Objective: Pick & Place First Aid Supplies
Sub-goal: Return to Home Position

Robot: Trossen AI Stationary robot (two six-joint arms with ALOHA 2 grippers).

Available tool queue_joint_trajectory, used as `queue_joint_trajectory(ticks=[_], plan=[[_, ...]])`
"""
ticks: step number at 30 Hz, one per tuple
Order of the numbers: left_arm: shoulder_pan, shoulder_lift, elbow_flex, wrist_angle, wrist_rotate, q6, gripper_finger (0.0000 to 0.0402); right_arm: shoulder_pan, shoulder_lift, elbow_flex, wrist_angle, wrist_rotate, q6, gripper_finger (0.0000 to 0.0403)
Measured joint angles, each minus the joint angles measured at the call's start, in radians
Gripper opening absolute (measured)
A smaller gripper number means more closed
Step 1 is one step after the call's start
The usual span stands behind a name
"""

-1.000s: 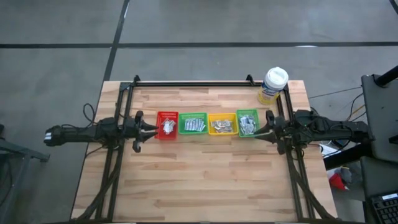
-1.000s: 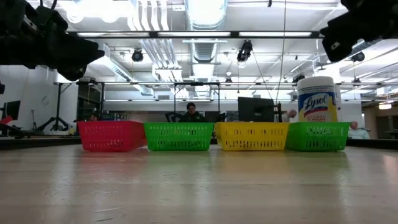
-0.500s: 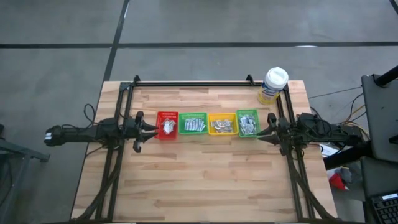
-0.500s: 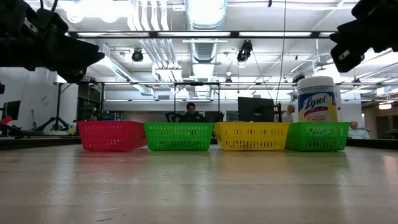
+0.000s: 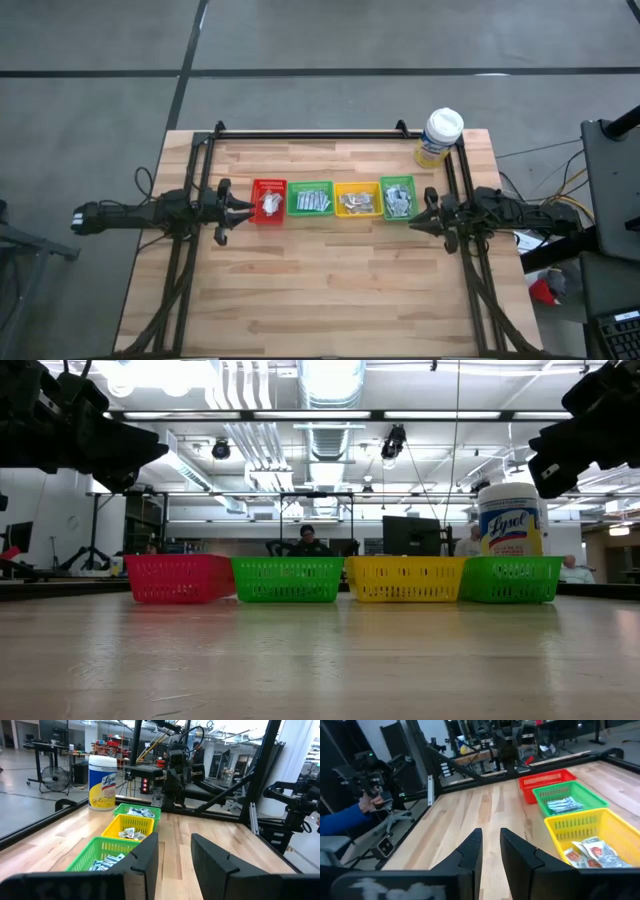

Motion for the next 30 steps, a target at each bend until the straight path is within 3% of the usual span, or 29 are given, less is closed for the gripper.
queue_joint_trajectory(ticks=[7, 14, 25, 30], plan=[[0.000, 0.000, 0.000, 0.000, 0.000, 0.006, 0.0113, 0.000, 0.002, -0.030, 0.086, -0.175, -0.007, 0.0074], [0.000, 0.001, -0.001, -0.003, 0.000, 0.014, 0.0113, 0.000, 0.002, -0.031, 0.089, -0.198, -0.084, 0.0084], [0.000, 0.001, -0.002, -0.004, -0.036, 0.027, 0.0113, 0.000, 0.003, -0.033, 0.086, -0.002, -0.155, 0.0086], [0.000, 0.001, -0.002, -0.008, -0.036, 0.027, 0.0113, 0.000, 0.022, -0.034, 0.084, 0.016, -0.165, 0.0075]])
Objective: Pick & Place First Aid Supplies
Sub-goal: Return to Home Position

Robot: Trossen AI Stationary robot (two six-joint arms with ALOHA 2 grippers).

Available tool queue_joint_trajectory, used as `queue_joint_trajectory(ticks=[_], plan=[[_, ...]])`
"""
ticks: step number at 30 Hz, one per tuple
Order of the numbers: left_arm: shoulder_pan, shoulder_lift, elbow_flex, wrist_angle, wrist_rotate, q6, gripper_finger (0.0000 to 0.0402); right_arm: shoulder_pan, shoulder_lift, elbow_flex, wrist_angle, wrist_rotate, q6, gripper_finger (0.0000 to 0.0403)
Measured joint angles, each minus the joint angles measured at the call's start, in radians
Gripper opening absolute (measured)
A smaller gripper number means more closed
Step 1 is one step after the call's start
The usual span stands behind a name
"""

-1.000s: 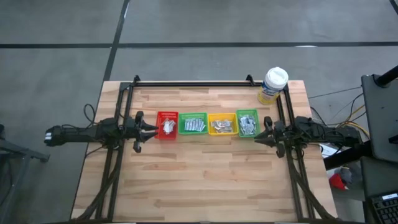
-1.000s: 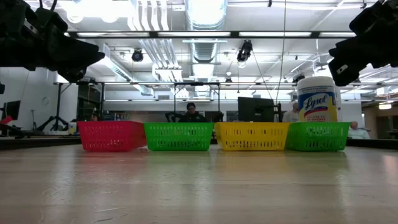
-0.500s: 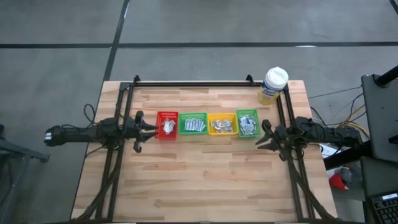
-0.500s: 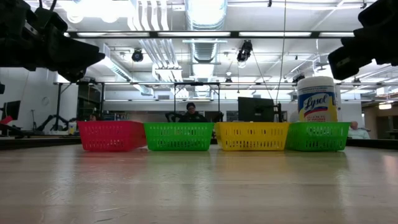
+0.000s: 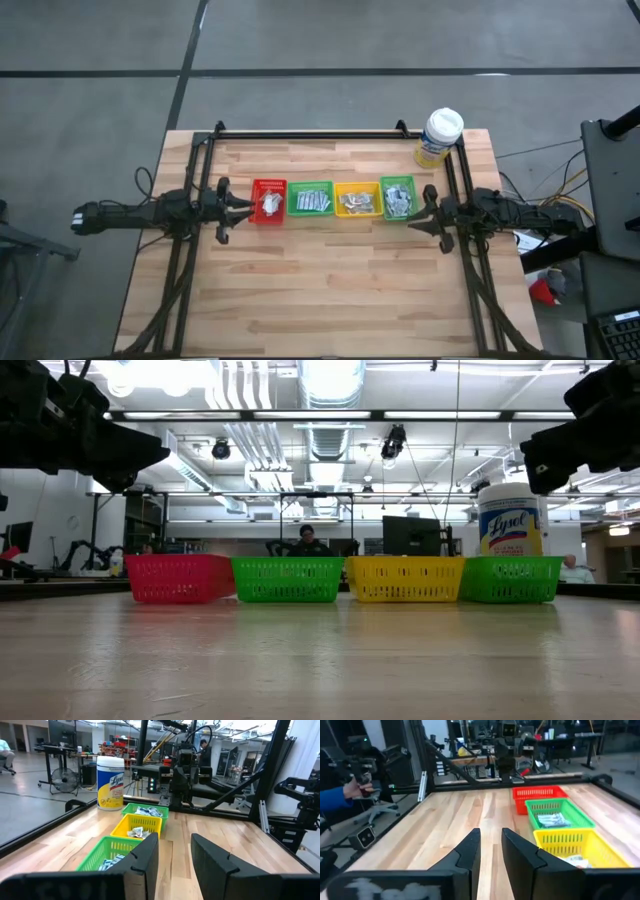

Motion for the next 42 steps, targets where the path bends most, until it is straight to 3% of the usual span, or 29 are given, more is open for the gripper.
queue_joint_trajectory(ticks=[7, 22, 29, 42], plan=[[0.000, 0.000, 0.000, -0.001, -0.014, 0.015, 0.0113, 0.000, 0.054, -0.006, -0.004, 0.164, 0.011, 0.0064], [0.000, 0.000, -0.001, -0.026, -0.026, 0.029, 0.0113, 0.000, 0.066, -0.008, 0.005, 0.157, -0.049, 0.0082], [0.000, 0.000, -0.001, -0.025, -0.026, 0.028, 0.0113, 0.000, 0.066, -0.008, 0.005, 0.156, 0.034, 0.0089], [0.000, 0.000, -0.001, -0.025, -0.026, 0.026, 0.0113, 0.000, 0.066, -0.008, 0.005, 0.155, 0.034, 0.0068]])
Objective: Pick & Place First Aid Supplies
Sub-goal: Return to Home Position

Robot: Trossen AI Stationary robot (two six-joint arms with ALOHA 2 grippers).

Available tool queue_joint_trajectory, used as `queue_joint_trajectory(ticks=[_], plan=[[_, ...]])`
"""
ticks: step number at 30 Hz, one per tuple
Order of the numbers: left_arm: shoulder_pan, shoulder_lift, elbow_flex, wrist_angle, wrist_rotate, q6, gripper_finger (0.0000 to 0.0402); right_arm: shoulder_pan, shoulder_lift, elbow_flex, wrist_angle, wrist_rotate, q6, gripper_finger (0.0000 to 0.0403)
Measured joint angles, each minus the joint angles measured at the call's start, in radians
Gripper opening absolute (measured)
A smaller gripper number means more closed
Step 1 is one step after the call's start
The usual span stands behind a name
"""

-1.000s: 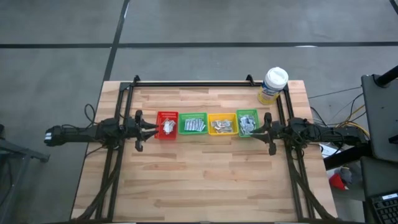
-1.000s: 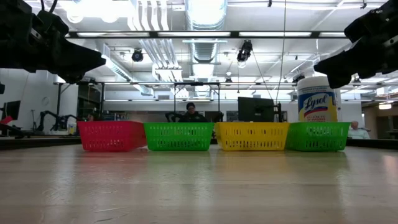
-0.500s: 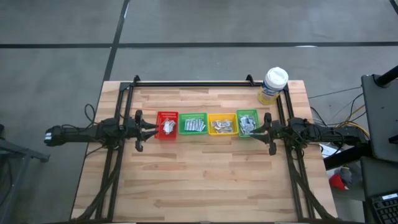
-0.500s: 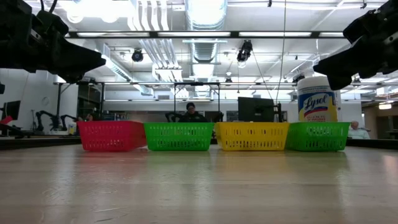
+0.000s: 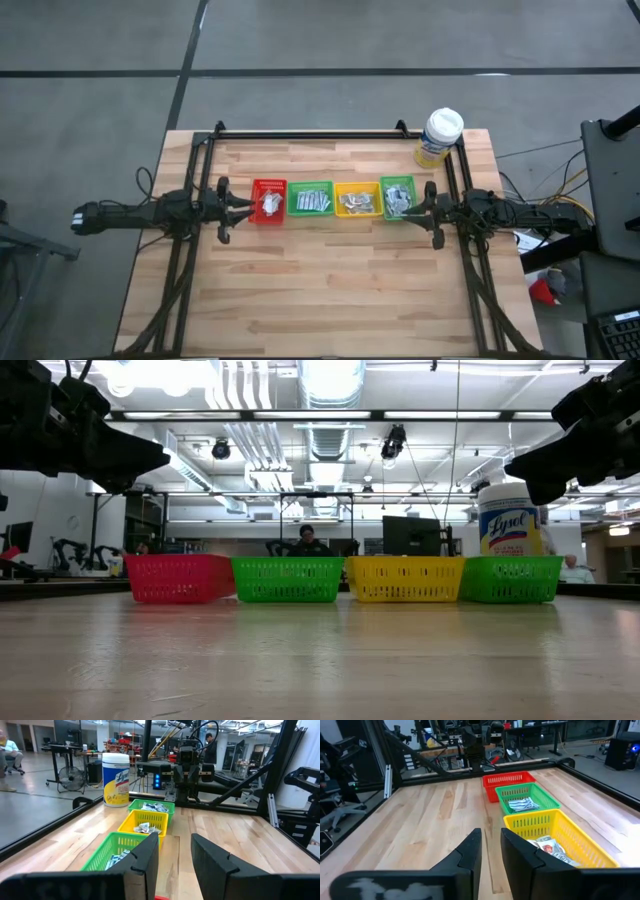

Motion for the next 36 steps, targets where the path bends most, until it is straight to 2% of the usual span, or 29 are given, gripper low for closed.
queue_joint_trajectory(ticks=[7, 26, 36], plan=[[0.000, 0.000, 0.000, 0.000, 0.000, 0.000, 0.0113, 0.000, 0.000, 0.000, 0.000, -0.001, 0.000, 0.0064], [0.000, 0.000, 0.000, -0.004, 0.000, 0.000, 0.0113, 0.000, 0.000, 0.000, 0.000, -0.001, -0.001, 0.0089], [0.000, 0.000, 0.000, -0.006, 0.000, 0.000, 0.0113, 0.000, 0.000, 0.000, 0.000, -0.001, -0.001, 0.0073]])
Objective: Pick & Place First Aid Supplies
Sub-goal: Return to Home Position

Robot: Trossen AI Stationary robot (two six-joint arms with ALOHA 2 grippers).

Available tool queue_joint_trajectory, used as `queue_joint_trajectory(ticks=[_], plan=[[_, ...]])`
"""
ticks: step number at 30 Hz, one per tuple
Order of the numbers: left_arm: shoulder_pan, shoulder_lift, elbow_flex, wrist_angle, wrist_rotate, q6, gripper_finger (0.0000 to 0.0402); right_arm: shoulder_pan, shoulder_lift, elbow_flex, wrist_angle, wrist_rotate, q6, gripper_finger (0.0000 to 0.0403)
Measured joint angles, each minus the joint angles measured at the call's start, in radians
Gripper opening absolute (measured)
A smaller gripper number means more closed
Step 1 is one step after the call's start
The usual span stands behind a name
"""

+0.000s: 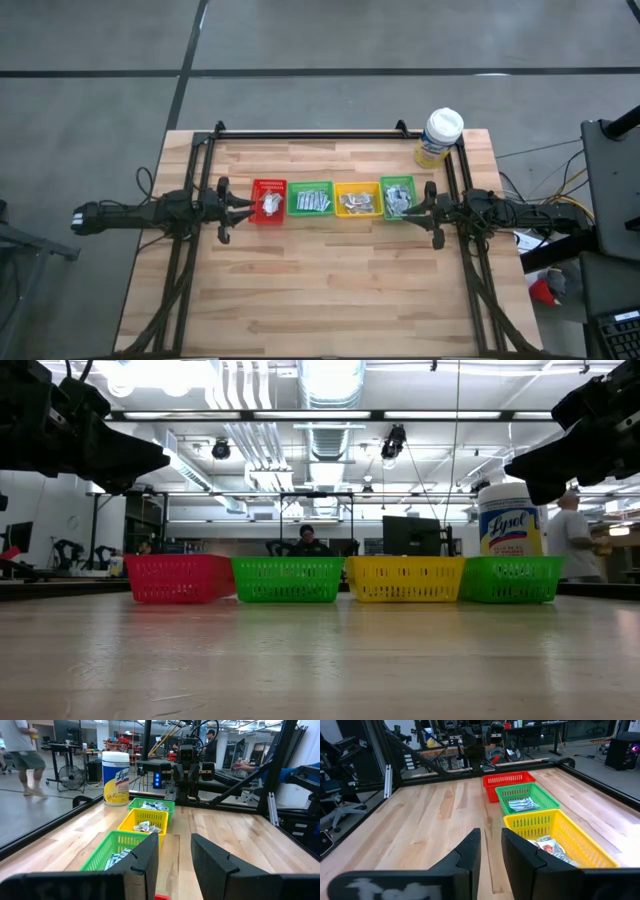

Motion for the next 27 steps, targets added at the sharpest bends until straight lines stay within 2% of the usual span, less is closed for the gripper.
queue_joint_trajectory(ticks=[9, 27], plan=[[0.000, 0.000, 0.000, -0.002, 0.000, 0.000, 0.0113, 0.000, 0.000, 0.000, 0.000, 0.000, 0.000, 0.0064], [0.000, 0.000, 0.000, 0.001, 0.000, 0.000, 0.0113, 0.000, 0.000, 0.000, 0.000, 0.000, 0.000, 0.0089]])
